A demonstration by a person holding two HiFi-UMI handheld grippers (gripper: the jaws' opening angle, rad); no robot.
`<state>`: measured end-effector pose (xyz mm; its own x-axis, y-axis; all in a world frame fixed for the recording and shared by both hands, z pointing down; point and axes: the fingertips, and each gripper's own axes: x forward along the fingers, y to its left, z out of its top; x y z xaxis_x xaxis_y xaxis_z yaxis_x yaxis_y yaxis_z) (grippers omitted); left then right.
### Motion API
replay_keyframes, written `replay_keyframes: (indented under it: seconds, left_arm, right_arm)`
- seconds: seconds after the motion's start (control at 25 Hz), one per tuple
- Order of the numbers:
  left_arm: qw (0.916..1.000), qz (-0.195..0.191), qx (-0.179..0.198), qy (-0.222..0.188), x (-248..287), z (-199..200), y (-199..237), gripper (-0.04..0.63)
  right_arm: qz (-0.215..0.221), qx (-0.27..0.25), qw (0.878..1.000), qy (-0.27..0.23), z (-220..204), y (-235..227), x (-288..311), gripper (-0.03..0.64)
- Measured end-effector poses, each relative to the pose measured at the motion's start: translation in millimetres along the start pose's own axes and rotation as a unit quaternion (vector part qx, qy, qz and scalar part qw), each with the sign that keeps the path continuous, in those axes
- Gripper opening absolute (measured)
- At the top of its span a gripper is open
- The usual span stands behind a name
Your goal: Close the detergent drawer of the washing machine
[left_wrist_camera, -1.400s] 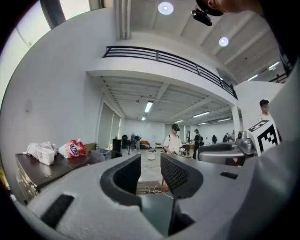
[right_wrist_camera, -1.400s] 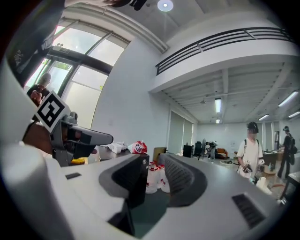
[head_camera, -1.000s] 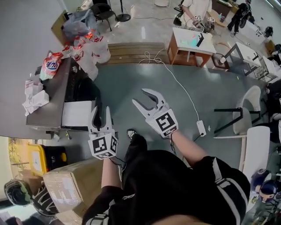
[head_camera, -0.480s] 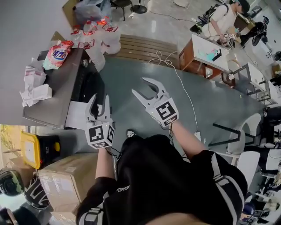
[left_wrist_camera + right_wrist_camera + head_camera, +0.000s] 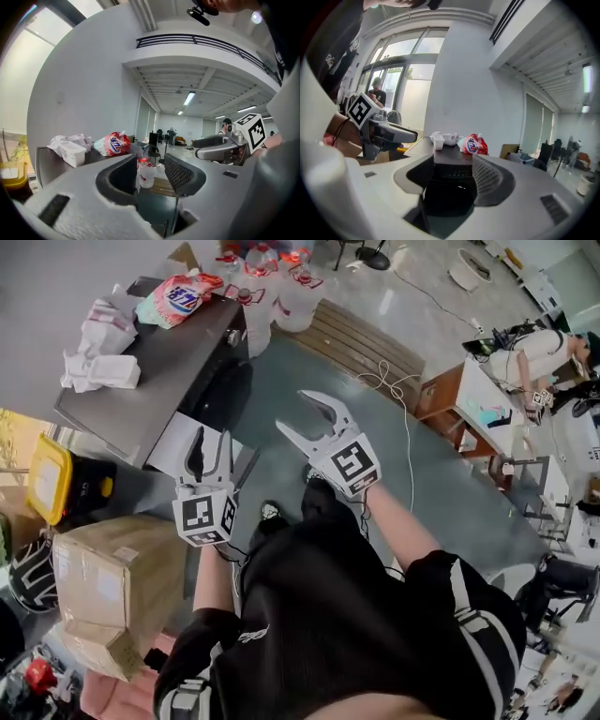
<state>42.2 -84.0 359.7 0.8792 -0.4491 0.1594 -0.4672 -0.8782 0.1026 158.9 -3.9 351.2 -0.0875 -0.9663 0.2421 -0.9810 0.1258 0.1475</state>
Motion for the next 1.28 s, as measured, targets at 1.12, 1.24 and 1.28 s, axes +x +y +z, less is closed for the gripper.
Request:
replay_keyframes:
  seconds: [1.12, 1.24, 1.28]
  left_arm:
    - [0.9107, 0.350, -0.136, 0.173, -124.4, -212.5, -8.8, 0.221]
    - [0.9057, 0.354, -0.148, 0.180, -130.7, -230.7, -7.9, 0.226]
    - [0.9046, 0.354, -0.151, 0.183, -131.3, -236.2, -8.1, 0.229]
  right_arm:
    - [0.437, -0.110, 0.887, 0.104, -162.3, 88.1, 65.4, 0.276]
    - [0.445, -0.118, 0.880, 0.115, -178.4, 99.8, 65.7, 0.272]
    - [0.447, -0.118, 0.879, 0.120, -184.1, 102.3, 65.7, 0.270]
